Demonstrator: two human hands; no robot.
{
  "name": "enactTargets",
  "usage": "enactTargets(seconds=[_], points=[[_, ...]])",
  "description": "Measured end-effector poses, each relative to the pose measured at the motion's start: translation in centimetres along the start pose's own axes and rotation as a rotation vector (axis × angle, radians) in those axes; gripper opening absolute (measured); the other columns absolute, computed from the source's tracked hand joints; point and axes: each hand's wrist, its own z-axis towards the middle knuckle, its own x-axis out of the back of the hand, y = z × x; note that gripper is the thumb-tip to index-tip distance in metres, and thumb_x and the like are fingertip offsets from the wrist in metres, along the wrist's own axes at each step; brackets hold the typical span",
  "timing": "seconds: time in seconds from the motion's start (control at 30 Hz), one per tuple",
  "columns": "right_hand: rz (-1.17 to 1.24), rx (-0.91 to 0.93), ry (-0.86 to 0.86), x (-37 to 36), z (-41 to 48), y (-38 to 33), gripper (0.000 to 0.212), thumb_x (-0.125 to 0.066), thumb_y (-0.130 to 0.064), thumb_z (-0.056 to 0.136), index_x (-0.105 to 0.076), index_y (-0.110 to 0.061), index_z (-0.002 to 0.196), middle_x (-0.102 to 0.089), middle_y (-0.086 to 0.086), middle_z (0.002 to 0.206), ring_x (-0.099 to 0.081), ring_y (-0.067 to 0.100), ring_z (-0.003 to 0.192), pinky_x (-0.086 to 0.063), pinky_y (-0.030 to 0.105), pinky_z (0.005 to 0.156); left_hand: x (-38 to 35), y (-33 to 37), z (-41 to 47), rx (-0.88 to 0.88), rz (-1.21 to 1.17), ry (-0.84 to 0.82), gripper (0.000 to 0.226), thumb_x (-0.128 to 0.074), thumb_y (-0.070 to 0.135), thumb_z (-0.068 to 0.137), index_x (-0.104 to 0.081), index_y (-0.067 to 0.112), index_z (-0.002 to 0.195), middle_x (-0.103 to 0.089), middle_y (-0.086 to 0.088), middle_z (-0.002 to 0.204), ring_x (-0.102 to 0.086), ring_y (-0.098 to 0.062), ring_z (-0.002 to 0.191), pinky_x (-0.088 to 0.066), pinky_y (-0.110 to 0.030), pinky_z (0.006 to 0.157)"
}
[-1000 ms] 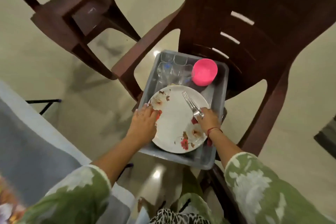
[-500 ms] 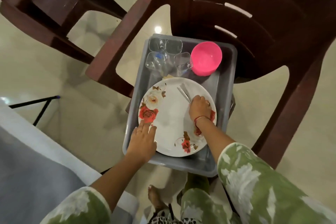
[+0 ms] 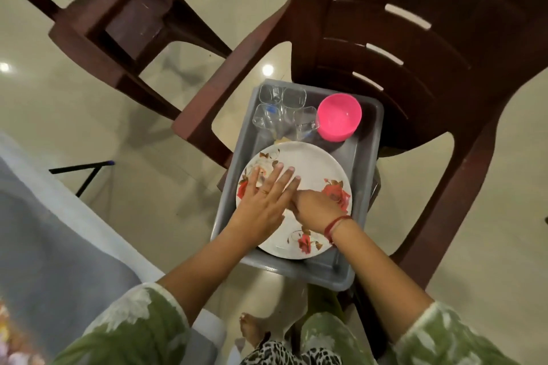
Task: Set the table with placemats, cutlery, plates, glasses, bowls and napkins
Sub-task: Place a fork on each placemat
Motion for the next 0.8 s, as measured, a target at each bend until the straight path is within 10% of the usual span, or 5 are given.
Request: enactTargets(seconds=[0.17,0.33,0.5,0.63,0.8], points=[[-0.022,0.111,-0.012,4.4,-3.8,-4.3,0.020,-0.048,-0.017,0.091,-0.065,-0.011,0.101,-0.067,0.011,0.101,-0.060,0.027,0.091,-0.037,0.029,0.070,4.8,-1.0,-1.0,-0.056,-0.220,-0.169,0.055,-0.056,0.039,0.089,-0.040,0.008,0.132,-0.069,-0.010,0.091,-0.067,-0.030,0.083,-0.052,-0.044,0.082],[0.114,0.203,0.025,6.8,-5.1,-7.6,0.019,-0.056,-0.027,0.087,-0.066,-0.012,0.084,-0.062,0.004,0.078,-0.053,0.017,0.071,-0.035,0.022,0.056,9.0,-2.4,-4.3,0.003,-0.119,-0.027,0.048,-0.082,0.040,0.068,-0.056,0.011,0.097,-0.057,0.002,0.049,-0.052,-0.013,0.033,-0.029,-0.020,0.030],[0.012,0.227,0.215,9.8,-6.0,-10.1,0.062,-0.059,-0.063,0.074,-0.061,-0.020,0.118,-0.058,-0.004,0.114,-0.055,0.014,0.105,-0.045,0.030,0.089,12.8,-3.2,-8.6,0.432,-0.375,-0.089,0.058,-0.029,0.067,0.090,-0.053,0.019,0.111,-0.067,-0.005,0.091,-0.065,-0.025,0.082,-0.050,-0.035,0.066],[0.547,0.220,0.408,11.1,-6.9,-13.2,0.053,-0.059,-0.056,0.082,-0.058,-0.019,0.120,-0.058,-0.008,0.115,-0.055,0.002,0.105,-0.047,0.024,0.091,14.6,-3.9,-14.4,0.695,-1.067,0.284,0.056,-0.030,0.064,0.087,-0.061,0.018,0.081,-0.060,0.015,0.059,-0.055,-0.001,0.057,-0.044,-0.020,0.057],[0.898,0.214,0.032,6.8,-8.7,-21.7,0.039,-0.049,-0.045,0.084,-0.056,-0.024,0.116,-0.067,-0.001,0.105,-0.065,0.007,0.090,-0.052,0.017,0.075,16.6,-2.1,-21.0,0.925,-1.597,0.550,0.034,-0.036,0.029,0.100,-0.059,0.011,0.085,-0.040,0.014,0.047,-0.033,0.001,0.038,-0.027,-0.010,0.041]])
